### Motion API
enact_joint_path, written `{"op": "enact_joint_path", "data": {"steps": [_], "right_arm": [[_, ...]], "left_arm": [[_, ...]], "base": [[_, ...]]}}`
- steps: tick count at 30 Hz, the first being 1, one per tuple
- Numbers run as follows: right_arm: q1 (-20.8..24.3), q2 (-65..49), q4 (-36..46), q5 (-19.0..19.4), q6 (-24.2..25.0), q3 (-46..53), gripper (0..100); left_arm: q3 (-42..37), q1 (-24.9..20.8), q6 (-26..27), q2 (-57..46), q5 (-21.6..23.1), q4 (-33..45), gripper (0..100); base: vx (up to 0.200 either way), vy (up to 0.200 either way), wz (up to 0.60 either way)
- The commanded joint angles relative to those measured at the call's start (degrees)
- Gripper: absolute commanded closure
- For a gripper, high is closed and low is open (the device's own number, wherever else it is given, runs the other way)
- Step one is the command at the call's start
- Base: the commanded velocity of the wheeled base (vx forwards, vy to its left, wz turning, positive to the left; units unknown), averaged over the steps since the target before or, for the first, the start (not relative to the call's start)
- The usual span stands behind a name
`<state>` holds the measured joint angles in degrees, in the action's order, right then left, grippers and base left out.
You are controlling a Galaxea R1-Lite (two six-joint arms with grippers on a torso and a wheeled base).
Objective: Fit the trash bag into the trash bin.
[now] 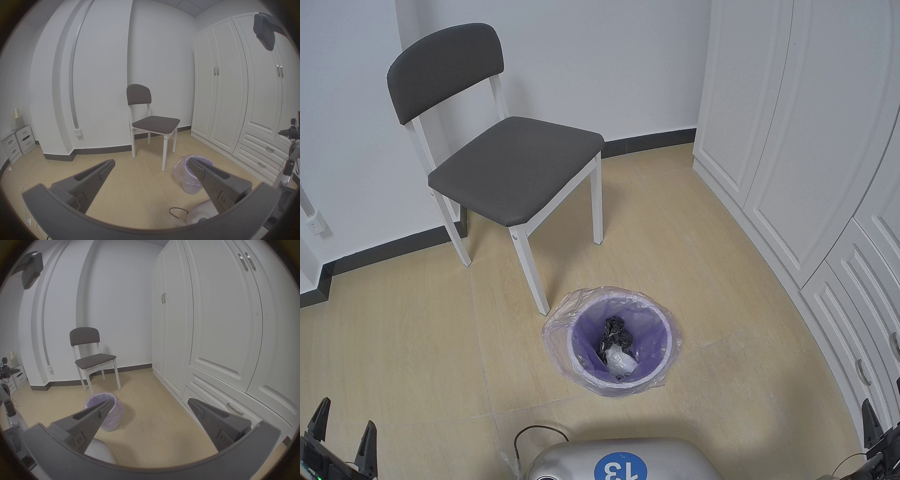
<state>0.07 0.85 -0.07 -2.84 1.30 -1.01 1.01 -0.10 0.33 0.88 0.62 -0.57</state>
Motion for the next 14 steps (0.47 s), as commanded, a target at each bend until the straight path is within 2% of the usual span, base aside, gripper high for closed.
{"op": "enact_joint_path", "data": {"steps": [1, 14], "right_arm": [[0.0, -0.9, 0.0, -0.2, 0.5, 1.0, 0], [0.0, -0.9, -0.1, -1.3, 1.1, 1.0, 0]], "left_arm": [[-1.0, 0.0, 0.0, -0.8, 0.0, 0.0, 0], [-1.0, 0.0, 0.0, -0.8, 0.0, 0.0, 0]], "base": [[0.0, 0.0, 0.0], [0.0, 0.0, 0.0]]}}
